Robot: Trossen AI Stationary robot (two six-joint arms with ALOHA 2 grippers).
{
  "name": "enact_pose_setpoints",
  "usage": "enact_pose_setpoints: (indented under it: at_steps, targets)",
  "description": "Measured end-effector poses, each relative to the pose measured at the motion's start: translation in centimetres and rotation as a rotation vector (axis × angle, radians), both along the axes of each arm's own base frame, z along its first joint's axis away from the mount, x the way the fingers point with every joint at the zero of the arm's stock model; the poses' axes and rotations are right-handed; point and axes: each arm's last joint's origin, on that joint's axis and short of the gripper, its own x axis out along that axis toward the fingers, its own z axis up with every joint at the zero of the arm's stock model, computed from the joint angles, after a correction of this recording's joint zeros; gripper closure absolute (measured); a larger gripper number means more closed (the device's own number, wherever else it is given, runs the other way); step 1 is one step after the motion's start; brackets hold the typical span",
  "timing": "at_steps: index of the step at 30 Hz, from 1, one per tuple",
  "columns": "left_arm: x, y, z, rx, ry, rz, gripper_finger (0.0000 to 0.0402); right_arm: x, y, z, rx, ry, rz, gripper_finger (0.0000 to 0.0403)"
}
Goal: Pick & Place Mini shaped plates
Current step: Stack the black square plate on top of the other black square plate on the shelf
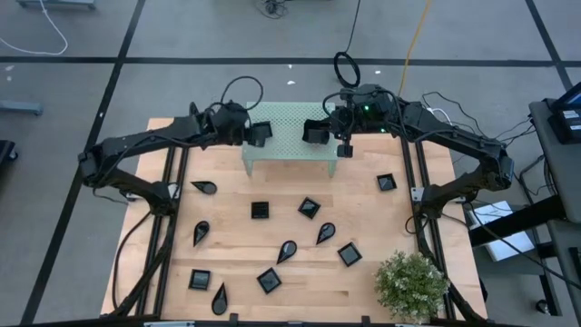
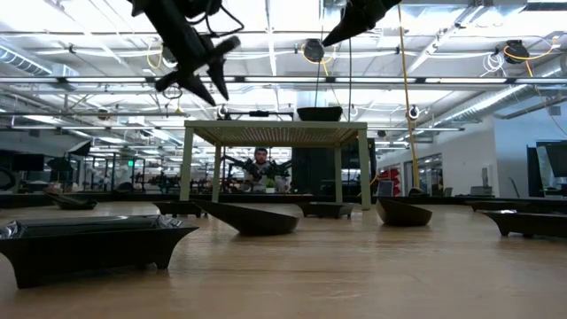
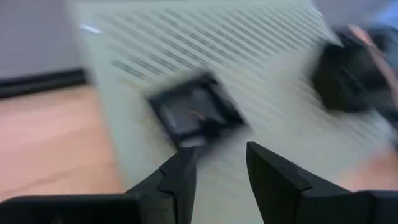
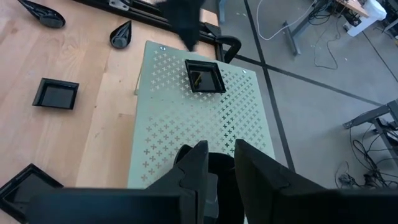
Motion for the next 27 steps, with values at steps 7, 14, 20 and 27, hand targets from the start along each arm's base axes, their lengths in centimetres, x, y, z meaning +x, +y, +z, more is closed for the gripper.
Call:
enact_pose_setpoints:
  at_steps: [7, 14, 20, 27]
  targets:
    - [1.0, -5.3, -0.4, -0.218, 0.019, -0.316, 0.0260, 0.0, 0.0, 0.0, 0.000, 0.000, 0.000, 0.0337]
    - [2.0, -10.3, -3.4, -0.373, 0.221, -0.255, 0.0254, 0.0, 0.0, 0.0, -0.004, 0.001, -0.001, 0.0337]
    - [3.3, -12.4, -7.8, -0.423, 0.383, -0.162, 0.0254, 0.0, 0.0, 0.0, -0.004, 0.001, -0.001, 0.0337]
    - [4.3, -12.9, -12.0, -0.470, 0.522, -0.107, 0.0254, 0.0, 0.0, 0.0, -0.004, 0.002, -0.002, 0.0337]
